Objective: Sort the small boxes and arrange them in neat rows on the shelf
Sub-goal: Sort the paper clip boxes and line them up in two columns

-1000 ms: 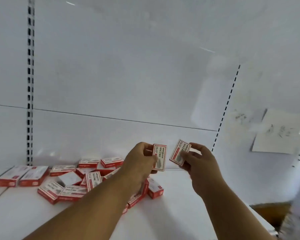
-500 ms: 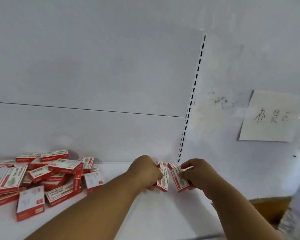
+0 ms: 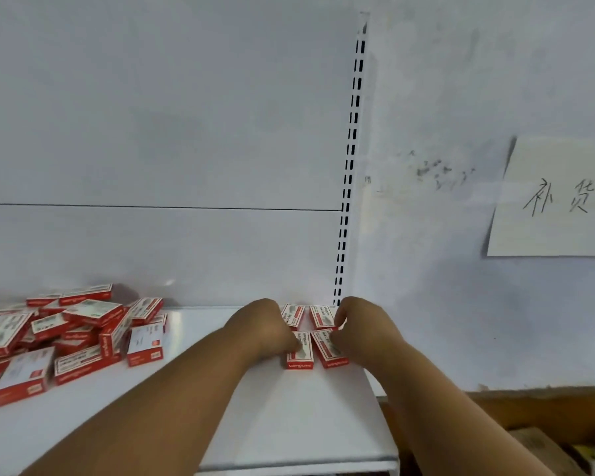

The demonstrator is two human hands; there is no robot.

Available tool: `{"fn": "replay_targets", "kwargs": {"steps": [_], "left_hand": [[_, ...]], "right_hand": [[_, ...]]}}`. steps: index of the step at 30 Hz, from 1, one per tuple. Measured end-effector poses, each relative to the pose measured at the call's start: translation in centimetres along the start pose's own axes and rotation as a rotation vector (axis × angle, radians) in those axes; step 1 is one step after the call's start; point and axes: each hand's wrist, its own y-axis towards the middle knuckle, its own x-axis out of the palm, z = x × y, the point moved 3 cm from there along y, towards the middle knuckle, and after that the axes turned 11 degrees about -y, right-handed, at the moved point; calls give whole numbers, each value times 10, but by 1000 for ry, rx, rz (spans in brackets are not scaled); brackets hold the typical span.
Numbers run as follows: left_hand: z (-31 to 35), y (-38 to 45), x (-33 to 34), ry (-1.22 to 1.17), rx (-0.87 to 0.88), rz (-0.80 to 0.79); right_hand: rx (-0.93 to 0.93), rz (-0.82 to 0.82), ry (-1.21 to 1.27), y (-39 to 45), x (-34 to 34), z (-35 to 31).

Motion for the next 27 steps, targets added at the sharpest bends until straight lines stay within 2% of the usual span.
{"fn": "replay_targets", "kwargs": {"steps": [5, 9, 16, 20, 24, 27], "left_hand": [[-1, -11, -10, 61, 95, 158], [-17, -30, -29, 39, 112, 232], [-97, -64, -95, 48, 94, 424], [-149, -81, -139, 45, 88, 475], [-195, -89, -183, 24, 129, 503], [-224, -86, -205, 0, 134, 481]], "right_hand": [[-51, 96, 42, -2, -5, -13], [-159, 137, 114, -5, -6, -49], [-337, 142, 124, -20, 8, -157], [-407, 165, 166, -33, 23, -226], [-405, 212, 188, -44, 42, -282], [-353, 210, 47, -48, 50, -313]]}}
